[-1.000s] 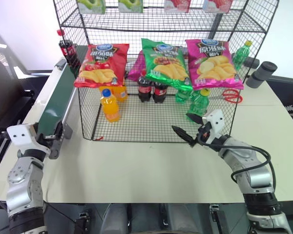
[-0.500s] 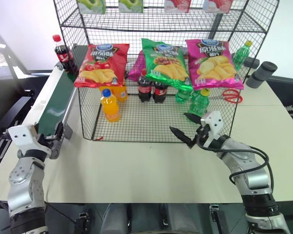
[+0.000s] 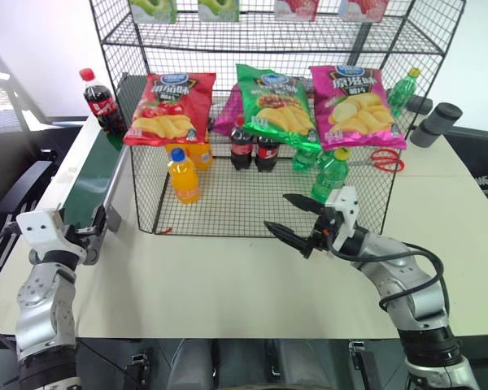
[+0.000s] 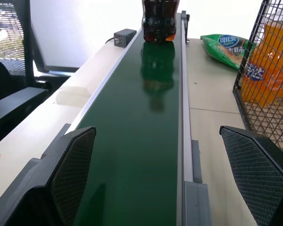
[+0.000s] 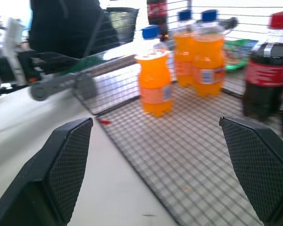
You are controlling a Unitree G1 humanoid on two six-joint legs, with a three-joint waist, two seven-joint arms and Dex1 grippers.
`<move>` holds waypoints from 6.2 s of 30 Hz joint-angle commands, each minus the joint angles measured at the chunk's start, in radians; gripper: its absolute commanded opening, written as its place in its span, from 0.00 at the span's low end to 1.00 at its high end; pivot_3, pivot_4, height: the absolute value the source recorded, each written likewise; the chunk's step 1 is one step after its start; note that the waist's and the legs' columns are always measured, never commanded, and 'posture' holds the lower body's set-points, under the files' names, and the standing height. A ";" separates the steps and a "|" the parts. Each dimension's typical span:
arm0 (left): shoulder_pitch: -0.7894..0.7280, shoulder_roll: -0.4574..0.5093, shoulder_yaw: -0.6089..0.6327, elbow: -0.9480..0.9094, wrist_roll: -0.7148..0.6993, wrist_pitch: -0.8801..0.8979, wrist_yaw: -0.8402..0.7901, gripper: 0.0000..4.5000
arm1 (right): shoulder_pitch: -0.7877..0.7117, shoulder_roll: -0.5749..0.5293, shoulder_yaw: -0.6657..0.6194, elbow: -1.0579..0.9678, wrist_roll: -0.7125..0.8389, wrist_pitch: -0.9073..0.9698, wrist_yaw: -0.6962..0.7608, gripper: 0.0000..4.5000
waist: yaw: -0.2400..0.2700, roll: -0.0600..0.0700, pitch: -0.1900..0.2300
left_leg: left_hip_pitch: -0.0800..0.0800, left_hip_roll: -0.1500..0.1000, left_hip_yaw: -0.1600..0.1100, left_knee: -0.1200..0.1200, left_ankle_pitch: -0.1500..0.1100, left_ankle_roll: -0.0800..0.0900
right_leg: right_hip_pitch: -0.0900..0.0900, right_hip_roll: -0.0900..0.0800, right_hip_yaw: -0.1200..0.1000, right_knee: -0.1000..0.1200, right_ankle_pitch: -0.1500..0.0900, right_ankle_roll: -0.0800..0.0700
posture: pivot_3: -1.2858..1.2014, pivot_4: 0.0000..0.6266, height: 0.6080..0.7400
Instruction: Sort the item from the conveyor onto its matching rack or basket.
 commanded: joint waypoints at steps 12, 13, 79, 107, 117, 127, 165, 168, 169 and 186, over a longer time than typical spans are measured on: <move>-0.019 0.007 -0.001 0.005 0.010 -0.044 0.000 1.00 | 0.019 -0.002 0.013 0.034 -0.033 -0.095 0.054 0.99 | 0.000 0.000 0.000 | 0.000 0.000 0.000 0.000 0.000 0.000 | 0.000 0.000 0.000 -0.001 0.000 0.000 | 0.52 0.24 1.00; -0.019 0.007 -0.002 0.006 0.010 -0.044 0.000 1.00 | 0.023 0.000 0.016 0.040 -0.040 -0.103 0.056 0.99 | 0.000 0.000 0.000 | 0.000 0.000 0.000 0.000 0.000 0.000 | 0.000 0.000 0.000 -0.001 0.000 0.000 | 0.52 0.24 1.00; -0.045 0.043 0.039 0.037 0.043 -0.109 0.087 0.83 | -0.008 0.008 0.050 0.034 -0.047 -0.087 0.036 1.00 | -0.001 0.000 0.000 | -0.002 0.000 0.000 -0.002 0.000 0.000 | -0.002 -0.003 -0.001 -0.004 0.000 0.000 | 0.52 0.24 1.00; -0.101 0.293 -0.297 -0.535 -0.464 0.459 -0.375 0.63 | -0.311 0.105 0.084 -0.136 0.279 0.387 -0.148 1.00 | -0.006 -0.002 0.002 | -0.008 -0.001 -0.002 -0.005 0.000 0.000 | -0.005 -0.004 -0.004 -0.009 0.000 -0.002 | 0.52 0.24 1.00; -0.160 0.280 -0.454 -0.518 -0.331 0.436 -0.497 0.63 | -0.337 0.172 0.111 -0.068 0.227 0.408 -0.234 1.00 | -0.004 -0.002 0.002 | -0.009 -0.002 -0.002 -0.004 0.000 0.000 | -0.005 -0.003 -0.004 -0.010 0.000 -0.001 | 0.52 0.24 1.00; -0.203 0.235 -0.490 -0.493 -0.267 0.427 -0.538 0.63 | -0.328 0.169 0.129 -0.043 0.216 0.446 -0.221 0.81 | -0.004 -0.002 0.002 | -0.010 -0.001 -0.002 -0.002 0.000 0.000 | -0.005 -0.001 -0.004 -0.009 0.000 0.000 | 0.52 0.24 1.00; 0.045 0.191 -0.351 -0.460 -0.123 0.285 -0.447 0.98 | -0.358 0.333 0.043 0.716 -0.324 -0.502 -0.407 0.66 | -0.009 -0.001 0.002 | -0.009 0.000 -0.001 -0.002 0.000 0.000 | -0.006 0.000 -0.002 -0.005 0.000 0.000 | 0.52 0.24 1.00; 0.040 0.187 -0.357 -0.462 -0.125 0.289 -0.444 0.98 | -0.405 0.350 0.022 0.821 -0.329 -0.566 -0.411 0.66 | -0.008 -0.001 0.002 | -0.008 0.000 -0.001 -0.001 0.000 0.000 | -0.006 0.000 -0.002 -0.004 0.000 0.000 | 0.52 0.24 1.00; 0.038 0.186 -0.360 -0.461 -0.123 0.290 -0.442 0.98 | -0.417 0.356 0.019 0.846 -0.329 -0.580 -0.408 0.66 | -0.008 -0.001 0.002 | -0.008 0.000 -0.001 -0.002 0.000 -0.001 | -0.006 0.000 -0.002 -0.004 0.000 0.000 | 0.52 0.24 1.00; 0.010 0.175 -0.384 -0.456 -0.120 0.299 -0.438 1.00 | -0.480 0.389 -0.006 0.991 -0.352 -0.660 -0.373 0.99 | -0.031 -0.001 0.002 | -0.006 0.000 0.000 -0.002 0.001 -0.001 | -0.006 -0.001 -0.002 -0.001 0.000 0.000 | 0.52 0.24 1.00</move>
